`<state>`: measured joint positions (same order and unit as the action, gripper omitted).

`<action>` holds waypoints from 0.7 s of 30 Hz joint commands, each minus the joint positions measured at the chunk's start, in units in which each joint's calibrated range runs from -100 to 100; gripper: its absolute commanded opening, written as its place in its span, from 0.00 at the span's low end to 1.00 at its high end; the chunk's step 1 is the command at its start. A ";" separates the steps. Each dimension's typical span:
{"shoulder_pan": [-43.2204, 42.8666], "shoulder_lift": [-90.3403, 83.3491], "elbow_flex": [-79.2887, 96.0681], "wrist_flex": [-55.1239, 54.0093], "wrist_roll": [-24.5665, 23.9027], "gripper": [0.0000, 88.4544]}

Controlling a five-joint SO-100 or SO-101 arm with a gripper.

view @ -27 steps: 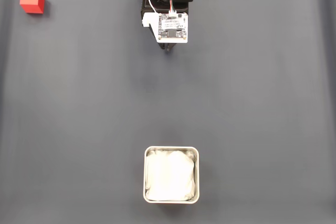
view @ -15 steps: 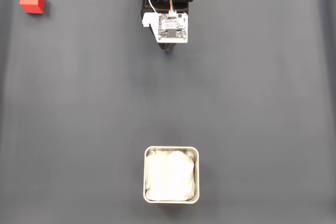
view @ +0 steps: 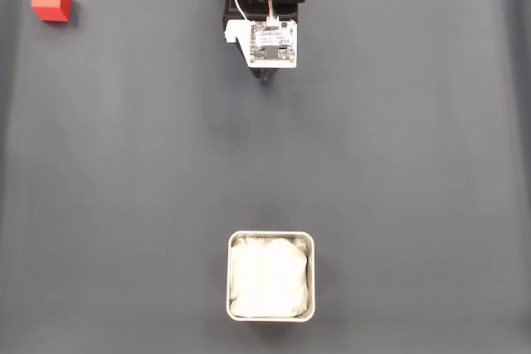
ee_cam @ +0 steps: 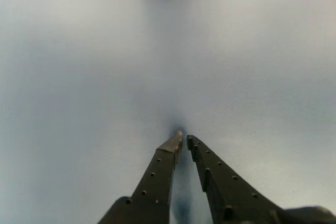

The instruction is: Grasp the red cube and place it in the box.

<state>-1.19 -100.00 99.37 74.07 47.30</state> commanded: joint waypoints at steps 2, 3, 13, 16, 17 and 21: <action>-0.38 0.00 0.45 1.59 0.54 0.00; -0.38 0.00 0.45 1.59 0.54 0.00; -0.16 3.21 -4.66 -7.34 -0.98 0.00; -1.44 8.67 -13.97 -10.54 -0.88 0.00; -1.80 10.83 -17.98 -10.95 -0.98 0.00; -2.36 19.15 -32.76 -12.26 -0.78 0.00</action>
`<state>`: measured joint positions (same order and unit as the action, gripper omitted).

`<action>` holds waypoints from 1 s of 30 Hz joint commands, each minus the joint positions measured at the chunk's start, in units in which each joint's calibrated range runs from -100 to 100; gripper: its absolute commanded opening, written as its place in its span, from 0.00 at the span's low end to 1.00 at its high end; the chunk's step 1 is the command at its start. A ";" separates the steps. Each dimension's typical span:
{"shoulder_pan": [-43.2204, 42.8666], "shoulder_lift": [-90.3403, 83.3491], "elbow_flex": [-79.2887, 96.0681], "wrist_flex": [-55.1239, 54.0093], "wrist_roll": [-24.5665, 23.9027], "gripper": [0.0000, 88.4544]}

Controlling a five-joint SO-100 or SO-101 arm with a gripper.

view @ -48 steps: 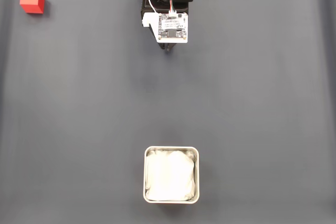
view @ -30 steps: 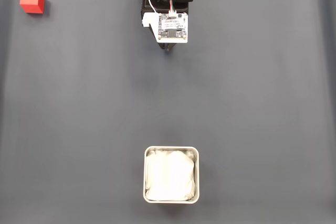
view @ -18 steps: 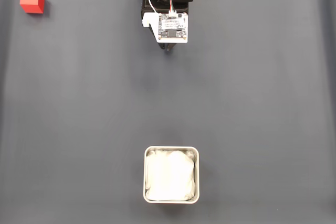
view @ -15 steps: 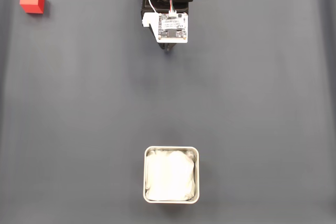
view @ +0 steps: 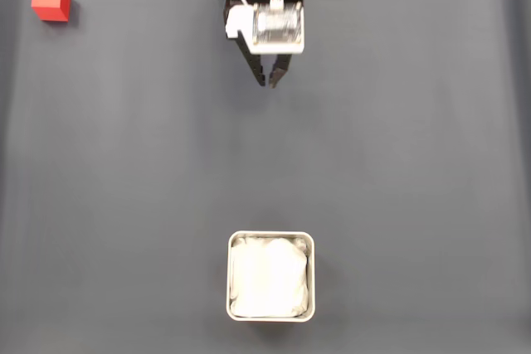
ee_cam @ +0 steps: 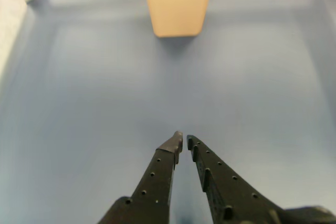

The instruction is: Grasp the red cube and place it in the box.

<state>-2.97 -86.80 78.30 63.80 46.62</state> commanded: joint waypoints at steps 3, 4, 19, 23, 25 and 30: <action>-0.44 10.98 -20.54 -2.08 0.49 0.00; -0.30 12.28 -22.92 -2.08 0.73 0.00; 3.11 24.32 -43.17 2.59 2.78 0.00; 4.81 27.01 -46.64 3.82 2.54 0.00; 5.95 28.13 -48.01 4.56 2.39 0.00; 9.08 30.30 -50.47 5.71 1.95 0.00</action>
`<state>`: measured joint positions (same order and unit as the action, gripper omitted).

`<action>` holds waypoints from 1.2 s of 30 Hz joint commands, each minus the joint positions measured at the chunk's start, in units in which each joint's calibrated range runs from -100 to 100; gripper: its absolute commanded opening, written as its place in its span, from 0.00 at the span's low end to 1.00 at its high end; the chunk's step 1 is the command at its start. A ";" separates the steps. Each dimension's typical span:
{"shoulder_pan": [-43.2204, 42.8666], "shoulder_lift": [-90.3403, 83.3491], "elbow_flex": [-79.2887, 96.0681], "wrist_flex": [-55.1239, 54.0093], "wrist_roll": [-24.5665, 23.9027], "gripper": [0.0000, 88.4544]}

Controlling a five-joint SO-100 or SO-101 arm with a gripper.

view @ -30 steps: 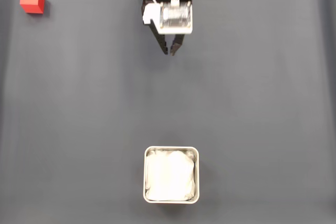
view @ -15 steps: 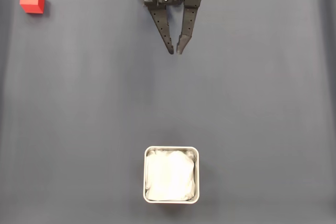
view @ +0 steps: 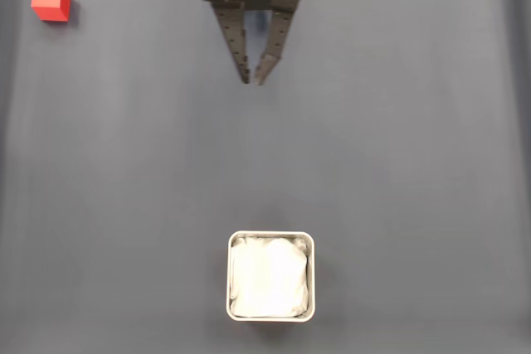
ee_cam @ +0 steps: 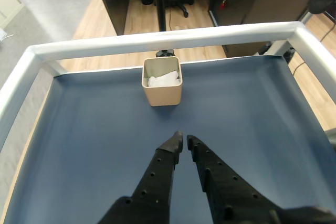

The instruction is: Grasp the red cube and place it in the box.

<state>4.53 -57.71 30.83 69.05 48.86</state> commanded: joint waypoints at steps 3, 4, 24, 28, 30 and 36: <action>3.43 1.81 -3.28 0.95 -0.44 0.00; 4.07 1.99 -3.28 1.19 -0.49 0.00; 15.29 5.19 -4.83 3.00 -2.05 0.00; 17.42 5.37 -4.83 3.16 -2.34 0.00; 18.56 5.37 -4.83 3.24 -2.39 0.00; 22.68 5.97 -5.10 3.24 -2.69 0.00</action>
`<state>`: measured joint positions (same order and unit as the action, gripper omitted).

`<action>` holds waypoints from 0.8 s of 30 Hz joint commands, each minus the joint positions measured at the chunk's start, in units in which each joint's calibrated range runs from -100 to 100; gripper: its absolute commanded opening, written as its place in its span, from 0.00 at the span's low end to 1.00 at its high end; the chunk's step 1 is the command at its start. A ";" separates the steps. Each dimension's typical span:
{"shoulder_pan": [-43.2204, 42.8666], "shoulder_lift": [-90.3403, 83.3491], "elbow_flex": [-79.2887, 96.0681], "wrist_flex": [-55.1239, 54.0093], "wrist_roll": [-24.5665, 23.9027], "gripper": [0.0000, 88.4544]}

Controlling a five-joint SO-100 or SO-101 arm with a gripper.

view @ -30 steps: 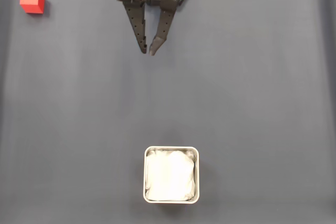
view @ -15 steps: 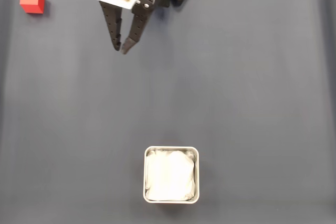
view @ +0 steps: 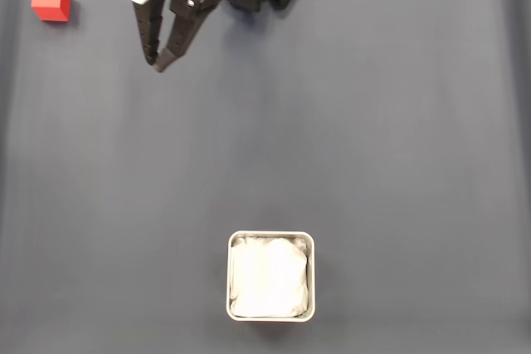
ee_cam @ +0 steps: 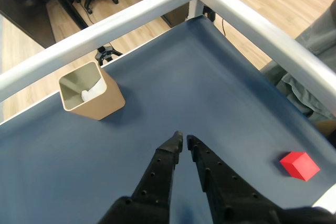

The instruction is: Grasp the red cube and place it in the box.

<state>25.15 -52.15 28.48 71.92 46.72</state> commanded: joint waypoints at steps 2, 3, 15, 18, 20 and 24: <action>3.54 0.59 -2.84 0.38 -0.59 0.00; 4.18 0.68 -2.84 0.38 -0.63 0.00; 11.07 1.98 -2.39 0.38 -1.37 0.00; 12.92 2.67 -2.39 0.30 -1.51 0.00; 14.34 3.19 -2.39 0.13 -1.61 0.00; 16.76 4.14 -2.39 0.05 -1.81 0.00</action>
<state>39.91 -48.15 28.48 71.92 45.30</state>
